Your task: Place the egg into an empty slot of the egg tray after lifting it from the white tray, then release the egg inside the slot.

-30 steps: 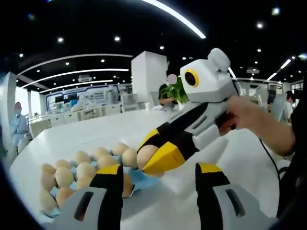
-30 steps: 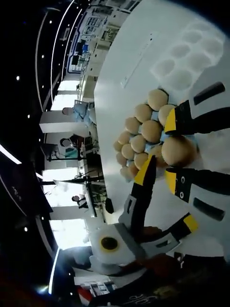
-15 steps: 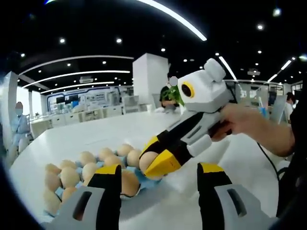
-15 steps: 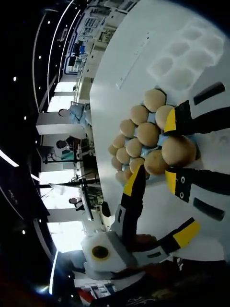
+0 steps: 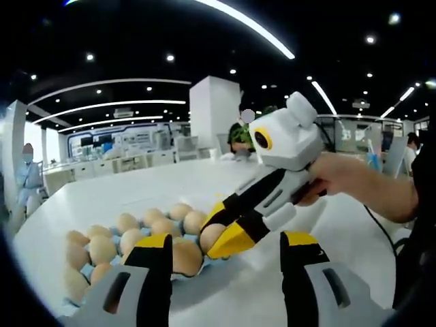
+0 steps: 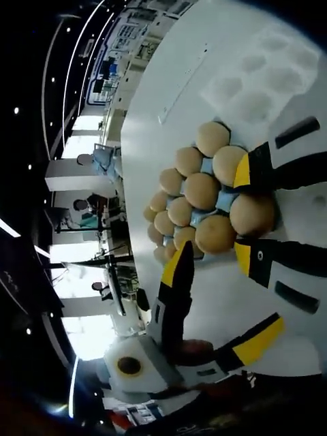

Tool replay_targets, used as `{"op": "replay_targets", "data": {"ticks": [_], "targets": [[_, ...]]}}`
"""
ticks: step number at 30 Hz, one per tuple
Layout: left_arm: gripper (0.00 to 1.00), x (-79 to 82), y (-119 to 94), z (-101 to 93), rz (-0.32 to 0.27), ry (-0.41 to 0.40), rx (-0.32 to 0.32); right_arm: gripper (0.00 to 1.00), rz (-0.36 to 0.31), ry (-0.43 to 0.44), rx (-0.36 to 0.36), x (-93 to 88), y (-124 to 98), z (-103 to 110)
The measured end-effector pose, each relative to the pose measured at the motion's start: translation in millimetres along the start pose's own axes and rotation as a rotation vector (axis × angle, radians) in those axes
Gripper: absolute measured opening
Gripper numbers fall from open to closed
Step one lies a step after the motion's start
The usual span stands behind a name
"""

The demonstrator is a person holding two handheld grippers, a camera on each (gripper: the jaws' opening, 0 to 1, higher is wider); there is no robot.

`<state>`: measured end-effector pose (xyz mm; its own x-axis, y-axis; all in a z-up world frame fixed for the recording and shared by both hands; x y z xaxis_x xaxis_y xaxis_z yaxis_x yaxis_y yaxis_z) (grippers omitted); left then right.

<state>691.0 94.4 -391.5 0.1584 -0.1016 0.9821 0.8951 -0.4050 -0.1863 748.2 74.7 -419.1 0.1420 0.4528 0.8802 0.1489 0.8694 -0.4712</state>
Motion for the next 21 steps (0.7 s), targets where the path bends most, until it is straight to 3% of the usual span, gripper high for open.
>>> {"op": "replay_targets", "data": {"ticks": [13, 21], "targets": [[0.65, 1.4, -3, -3.3, -0.003, 0.004, -0.001, 0.34, -0.024, 0.007, 0.016, 5.1, -4, 5], [0.65, 4.8, -3, -8.9, 0.000, 0.016, -0.006, 0.41, -0.035, -0.040, -0.014, 9.5, -16, 2]]}}
Point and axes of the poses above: the point that each gripper's makers call its tool centre point, and the gripper's own axes: y roughly forward along the fingers, z roughly to its left, x roughly out of its top, the point moved 2 cm from there along -y, roughly backward along the fingers, and after that the axes turned 3 degrees about x, right-handed, at the moved point
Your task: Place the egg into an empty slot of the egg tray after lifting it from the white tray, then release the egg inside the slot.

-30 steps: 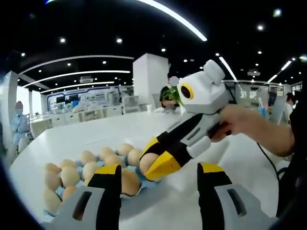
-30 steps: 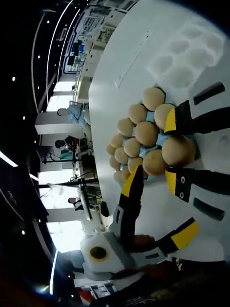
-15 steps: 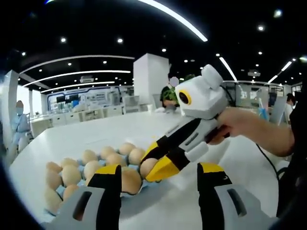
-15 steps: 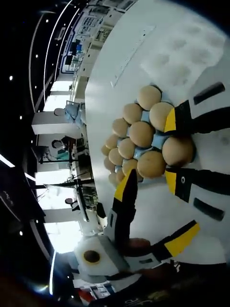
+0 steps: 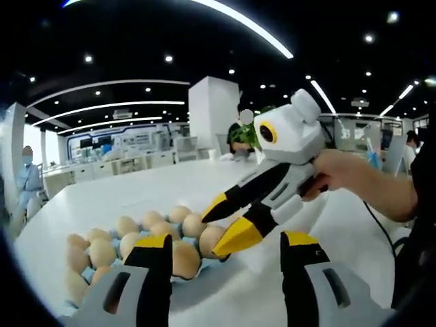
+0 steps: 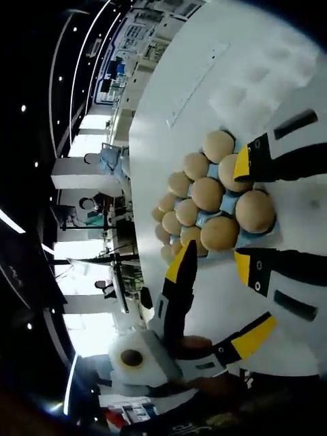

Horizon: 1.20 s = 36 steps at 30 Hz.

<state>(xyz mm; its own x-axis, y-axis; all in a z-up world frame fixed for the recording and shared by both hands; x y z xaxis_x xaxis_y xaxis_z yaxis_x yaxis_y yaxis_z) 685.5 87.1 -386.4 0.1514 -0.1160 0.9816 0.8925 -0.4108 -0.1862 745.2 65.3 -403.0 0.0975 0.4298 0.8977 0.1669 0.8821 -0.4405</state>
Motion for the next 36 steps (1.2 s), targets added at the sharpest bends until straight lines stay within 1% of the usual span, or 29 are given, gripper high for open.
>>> {"op": "replay_targets", "data": {"ticks": [4, 9, 15, 20, 23, 26, 30, 32, 35, 36], "targets": [[0.66, 2.4, 0, 0.6, 0.000, 0.007, 0.000, 0.44, -0.004, -0.008, 0.002, -1.3, -10, 4], [0.68, 3.2, 0, -0.5, 0.008, 0.023, -0.004, 0.47, -0.010, -0.017, -0.017, -3.7, -24, 1], [0.69, 5.1, 0, -3.5, 0.011, 0.040, -0.006, 0.55, -0.005, -0.025, -0.048, -11.4, -41, -2], [0.69, 7.2, -1, -3.5, 0.009, 0.043, -0.003, 0.58, -0.008, -0.036, -0.065, -16.0, -56, -3], [0.70, 7.0, -2, -1.8, 0.011, 0.048, 0.002, 0.64, -0.024, -0.046, -0.082, -17.0, -65, -2], [0.71, 6.0, -2, 0.3, 0.016, 0.053, 0.007, 0.66, -0.027, -0.057, -0.077, -21.3, -74, 3], [0.73, 4.8, -3, 2.6, 0.024, 0.060, 0.007, 0.68, -0.013, -0.065, -0.104, -30.4, -87, 5], [0.74, 4.3, -3, 2.3, 0.028, 0.066, 0.004, 0.69, -0.007, -0.068, -0.113, -33.5, -92, 1], [0.76, 3.7, -5, 0.5, 0.032, 0.072, -0.003, 0.74, -0.012, -0.051, -0.134, -36.8, -100, -1], [0.76, 3.2, -5, -0.2, 0.036, 0.072, -0.008, 0.74, -0.010, -0.050, -0.144, -38.8, -104, -2]]}}
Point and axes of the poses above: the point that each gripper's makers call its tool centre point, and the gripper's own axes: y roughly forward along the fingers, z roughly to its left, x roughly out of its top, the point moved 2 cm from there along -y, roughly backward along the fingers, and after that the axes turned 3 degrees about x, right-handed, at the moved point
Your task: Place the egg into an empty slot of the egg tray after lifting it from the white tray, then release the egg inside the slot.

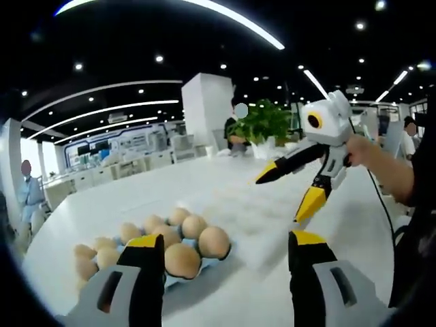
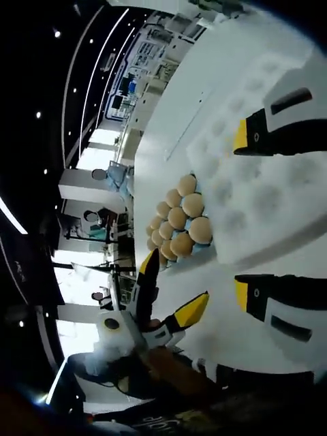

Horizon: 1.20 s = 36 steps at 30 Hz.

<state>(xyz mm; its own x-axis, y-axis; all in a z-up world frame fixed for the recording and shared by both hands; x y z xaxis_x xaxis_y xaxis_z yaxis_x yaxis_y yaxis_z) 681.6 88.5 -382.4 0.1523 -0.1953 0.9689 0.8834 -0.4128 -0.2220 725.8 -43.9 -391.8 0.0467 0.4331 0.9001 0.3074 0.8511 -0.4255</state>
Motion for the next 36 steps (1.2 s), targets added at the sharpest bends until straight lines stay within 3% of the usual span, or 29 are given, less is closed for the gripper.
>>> {"op": "replay_targets", "data": {"ticks": [7, 26, 36], "targets": [[0.81, -1.6, -2, -3.4, 0.018, 0.006, -0.016, 0.85, -0.014, 0.016, -0.046, -4.5, -20, -2], [0.93, -6.7, -17, -4.2, 0.045, 0.007, -0.004, 0.91, 0.013, 0.035, -0.099, -30.3, -63, 13], [1.00, -9.1, -35, -6.4, 0.060, 0.005, -0.006, 0.97, 0.035, 0.047, -0.177, -46.9, -90, 11]]}}
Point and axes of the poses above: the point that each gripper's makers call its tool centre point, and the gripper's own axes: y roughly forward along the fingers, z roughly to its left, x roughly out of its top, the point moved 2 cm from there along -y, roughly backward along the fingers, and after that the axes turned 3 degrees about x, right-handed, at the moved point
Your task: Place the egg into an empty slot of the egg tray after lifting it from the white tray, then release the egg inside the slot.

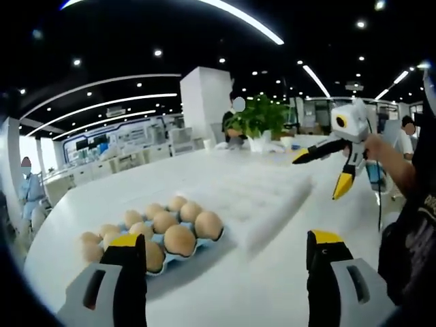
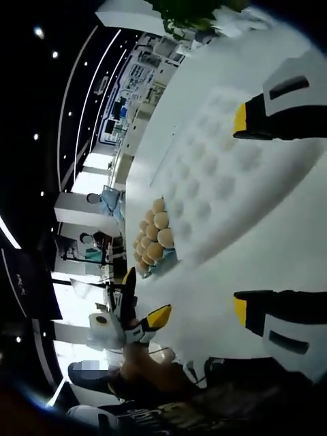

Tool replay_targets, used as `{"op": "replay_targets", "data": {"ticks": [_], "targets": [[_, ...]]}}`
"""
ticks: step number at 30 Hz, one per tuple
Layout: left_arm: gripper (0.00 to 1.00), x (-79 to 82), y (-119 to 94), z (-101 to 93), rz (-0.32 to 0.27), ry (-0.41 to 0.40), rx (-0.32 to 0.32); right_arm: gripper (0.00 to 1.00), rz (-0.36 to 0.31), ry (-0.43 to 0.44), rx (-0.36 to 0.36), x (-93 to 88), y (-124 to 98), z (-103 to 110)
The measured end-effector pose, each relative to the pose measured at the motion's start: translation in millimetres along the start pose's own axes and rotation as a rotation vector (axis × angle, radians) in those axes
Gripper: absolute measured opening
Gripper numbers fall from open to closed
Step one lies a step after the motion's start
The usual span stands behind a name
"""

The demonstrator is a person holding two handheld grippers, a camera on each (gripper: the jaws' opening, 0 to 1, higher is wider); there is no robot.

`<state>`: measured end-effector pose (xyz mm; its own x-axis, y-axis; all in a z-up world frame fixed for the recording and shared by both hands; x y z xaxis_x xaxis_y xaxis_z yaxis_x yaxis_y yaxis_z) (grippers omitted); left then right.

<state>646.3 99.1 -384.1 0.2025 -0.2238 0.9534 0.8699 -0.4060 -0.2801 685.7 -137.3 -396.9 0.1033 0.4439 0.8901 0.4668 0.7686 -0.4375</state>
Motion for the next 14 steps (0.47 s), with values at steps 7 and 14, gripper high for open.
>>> {"op": "replay_targets", "data": {"ticks": [7, 14], "targets": [[1.00, -1.2, -12, 1.8, 0.010, -0.006, 0.011, 0.98, -0.013, 0.015, -0.036, -2.2, -11, -4], [1.00, -6.7, -18, 2.8, 0.027, -0.016, 0.030, 0.98, 0.002, 0.023, -0.040, -9.7, -15, -1]]}}
Point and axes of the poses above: the point that each gripper's makers call its tool centre point, and the gripper's own axes: y roughly forward along the fingers, z roughly to its left, x roughly out of its top, the point moved 2 cm from there along -y, roughly backward along the fingers, and after that the axes turned 3 degrees about x, right-handed, at the moved point
